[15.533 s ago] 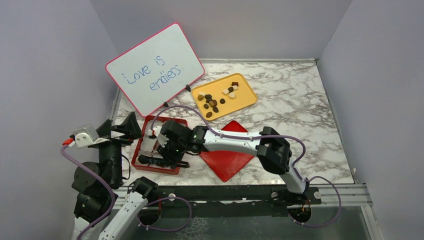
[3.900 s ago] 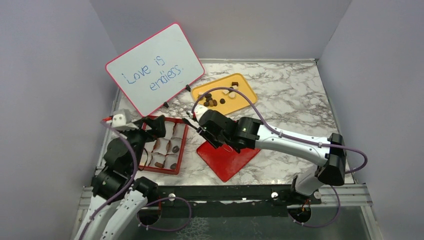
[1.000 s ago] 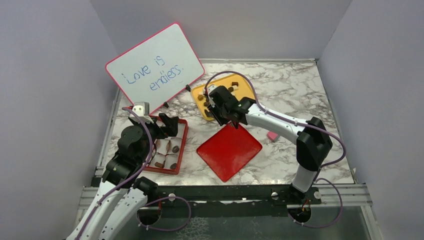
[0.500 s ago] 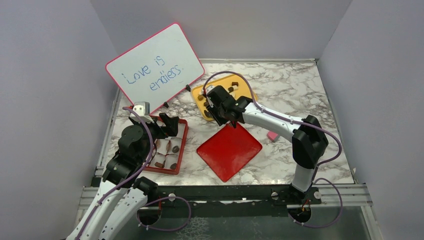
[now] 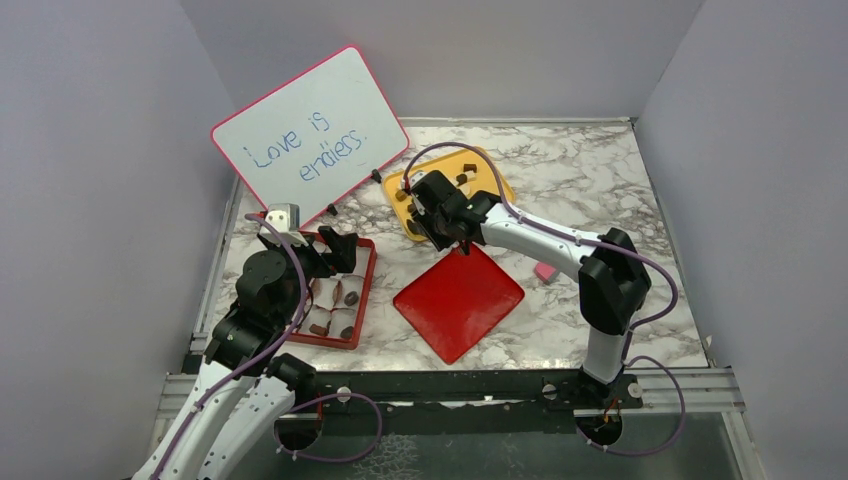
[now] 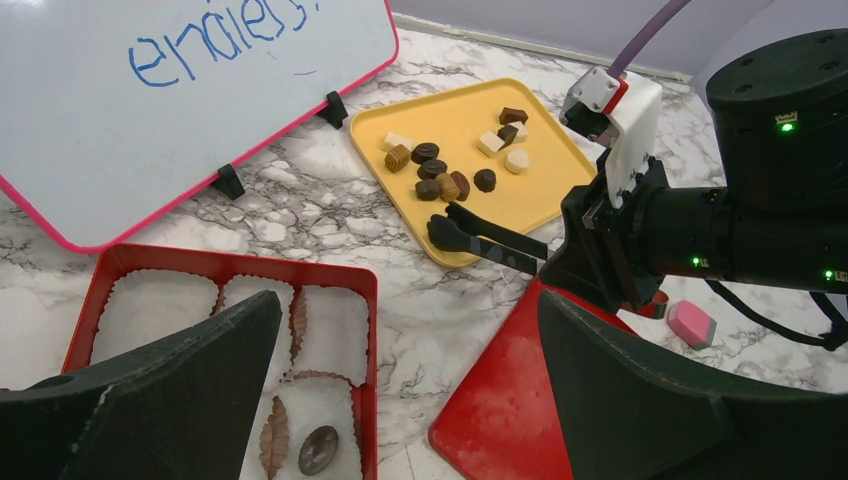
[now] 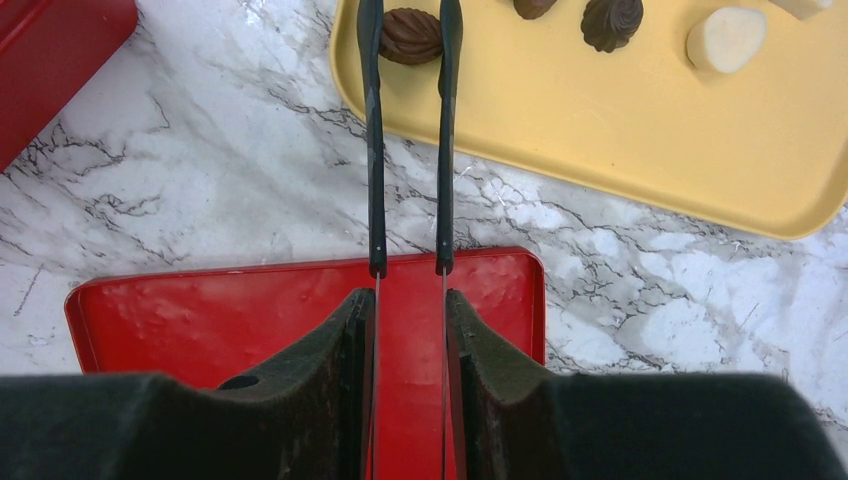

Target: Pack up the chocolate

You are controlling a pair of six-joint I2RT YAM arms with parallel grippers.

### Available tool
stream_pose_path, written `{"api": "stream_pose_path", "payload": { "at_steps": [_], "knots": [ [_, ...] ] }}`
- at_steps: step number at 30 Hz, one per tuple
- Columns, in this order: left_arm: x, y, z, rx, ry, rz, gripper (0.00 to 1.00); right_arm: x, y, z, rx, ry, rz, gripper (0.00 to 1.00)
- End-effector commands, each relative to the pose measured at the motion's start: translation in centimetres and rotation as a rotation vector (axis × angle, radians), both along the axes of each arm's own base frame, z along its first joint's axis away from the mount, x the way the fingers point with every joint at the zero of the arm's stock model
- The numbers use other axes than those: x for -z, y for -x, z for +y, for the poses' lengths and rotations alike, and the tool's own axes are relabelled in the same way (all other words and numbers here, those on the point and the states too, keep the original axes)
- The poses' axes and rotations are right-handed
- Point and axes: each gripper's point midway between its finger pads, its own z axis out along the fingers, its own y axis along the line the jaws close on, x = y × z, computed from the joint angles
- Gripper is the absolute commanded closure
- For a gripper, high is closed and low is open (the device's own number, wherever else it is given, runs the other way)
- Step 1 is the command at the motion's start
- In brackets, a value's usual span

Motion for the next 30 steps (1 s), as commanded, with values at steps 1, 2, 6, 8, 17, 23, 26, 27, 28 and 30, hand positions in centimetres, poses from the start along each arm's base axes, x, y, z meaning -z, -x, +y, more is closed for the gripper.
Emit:
{"api": "stream_pose_path", "payload": {
  "at_steps": [1, 2, 6, 8, 17, 23, 26, 27, 28, 30],
  "knots": [
    [-0.3, 0.0, 0.5, -0.018, -0.011, -0.017, 0.01, -1.2, -0.7, -0.1, 0.02, -0.009, -0.026, 0.68],
    [-0.3, 0.0, 0.5, -0.019, -0.01, -0.019, 0.01, -1.4, -0.6, -0.1, 0.023, -0.012, -0.028, 0.68],
    [-0.4, 0.0, 0.5, -0.022, -0.01, -0.02, 0.01, -2.0, -0.5, -0.4, 0.026, -0.023, -0.039, 0.68],
    [-0.5, 0.1, 0.6, -0.022, -0.008, -0.023, 0.01, -2.2, -0.4, -0.6, 0.029, -0.024, -0.042, 0.68],
    [-0.7, 0.2, 0.8, -0.032, 0.002, -0.032, 0.01, -3.3, 0.1, -1.1, 0.037, -0.047, -0.058, 0.69],
    [-1.4, 0.6, 1.5, -0.063, 0.024, -0.053, 0.01, -4.9, 0.8, -0.8, 0.014, -0.1, -0.056, 0.69],
    [-2.3, 0.9, 2.1, -0.091, 0.047, -0.081, 0.01, -6.1, 1.8, 0.1, -0.023, -0.171, -0.04, 0.69],
    [-2.5, 1.0, 2.4, -0.102, 0.053, -0.09, 0.01, -6.5, 2.0, 0.2, -0.028, -0.191, -0.04, 0.7],
    [-2.9, 1.2, 2.7, -0.114, 0.063, -0.103, 0.01, -6.9, 2.4, 0.5, -0.044, -0.217, -0.031, 0.7],
    [-3.6, 1.5, 3.3, -0.138, 0.077, -0.126, 0.01, -7.6, 3.1, 1.0, -0.062, -0.252, -0.027, 0.71]
  ]
}}
